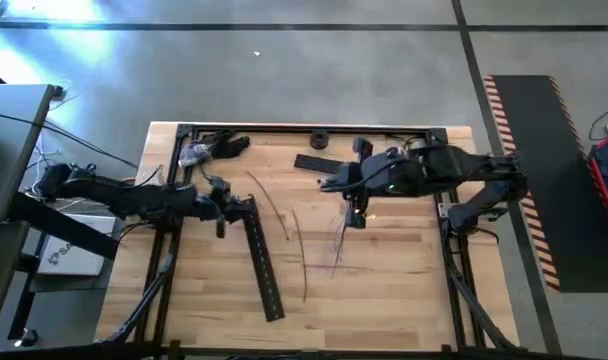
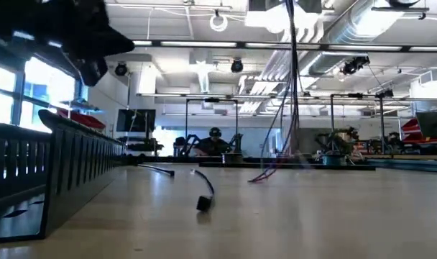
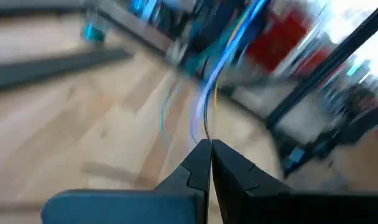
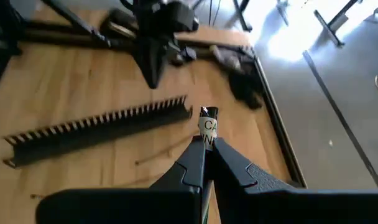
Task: Ziptie cables
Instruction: Move the cable wires to the center of the table
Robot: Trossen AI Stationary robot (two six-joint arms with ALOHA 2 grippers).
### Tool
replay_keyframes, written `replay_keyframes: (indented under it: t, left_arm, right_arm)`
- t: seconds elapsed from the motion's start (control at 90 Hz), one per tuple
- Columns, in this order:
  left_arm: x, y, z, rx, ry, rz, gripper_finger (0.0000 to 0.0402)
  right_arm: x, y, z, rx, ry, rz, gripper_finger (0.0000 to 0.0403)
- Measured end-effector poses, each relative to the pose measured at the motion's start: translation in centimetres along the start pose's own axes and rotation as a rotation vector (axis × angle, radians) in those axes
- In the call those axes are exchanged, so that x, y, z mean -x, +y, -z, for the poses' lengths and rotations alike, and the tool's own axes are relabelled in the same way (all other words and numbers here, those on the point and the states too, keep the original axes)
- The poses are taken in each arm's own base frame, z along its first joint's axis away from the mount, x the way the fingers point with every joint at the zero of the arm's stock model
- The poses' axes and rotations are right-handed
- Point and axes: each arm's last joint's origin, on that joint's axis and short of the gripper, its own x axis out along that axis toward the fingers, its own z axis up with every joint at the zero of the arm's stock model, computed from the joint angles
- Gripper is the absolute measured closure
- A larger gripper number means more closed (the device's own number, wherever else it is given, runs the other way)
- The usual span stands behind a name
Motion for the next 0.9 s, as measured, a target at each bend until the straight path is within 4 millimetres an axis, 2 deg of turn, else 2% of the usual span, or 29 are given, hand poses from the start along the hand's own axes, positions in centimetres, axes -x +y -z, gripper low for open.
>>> replay_keyframes:
  t: [0.122, 0.233, 0.311, 0.422, 0.489, 0.567, 0.633, 0.7, 0.778, 0.9]
  left_arm:
    - [-0.1, -2.2, -2.1, -0.076, 0.151, -0.19, 0.0402]
    - [0.8, -4.0, -4.0, -0.128, 0.14, -0.327, 0.0402]
    - [1.8, -5.0, -4.9, -0.166, 0.091, -0.378, 0.0402]
    - [3.2, -5.8, -5.5, -0.193, 0.003, -0.394, 0.0402]
    - [3.9, -5.9, -5.5, -0.204, -0.027, -0.406, 0.0402]
    - [4.4, -5.9, -5.3, -0.213, -0.034, -0.423, 0.0402]
    - [4.6, -6.0, -5.1, -0.216, -0.033, -0.429, 0.0402]
    - [4.6, -6.1, -4.8, -0.227, -0.029, -0.439, 0.0402]
    - [4.3, -6.2, -4.5, -0.232, -0.026, -0.451, 0.0402]
    - [3.7, -6.7, -4.0, -0.241, -0.017, -0.458, 0.0402]
  right_arm:
    - [-2.9, 1.2, 0.3, 0.022, -0.098, -0.073, 0.0403]
    - [-4.2, 1.6, -0.7, 0.04, -0.299, -0.077, 0.0403]
    - [-3.9, 1.2, -1.9, 0.059, -0.447, -0.038, 0.0403]
    - [-2.3, 0.6, -3.4, 0.045, -0.634, -0.005, 0.0403]
    - [-1.3, 0.3, -3.5, 0.032, -0.647, -0.014, 0.0403]
    - [-1.1, 0.3, -2.7, -0.022, -0.575, -0.036, 0.0403]
    - [-2.2, 0.5, -0.8, -0.076, -0.49, -0.033, 0.0403]
    - [-4.3, 1.2, 2.1, -0.156, -0.407, -0.013, 0.0403]
    - [-7.0, 2.2, 6.8, -0.263, -0.344, 0.025, 0.0403]
    - [-9.9, 4.3, 14.5, -0.449, -0.379, 0.066, 0.0403]
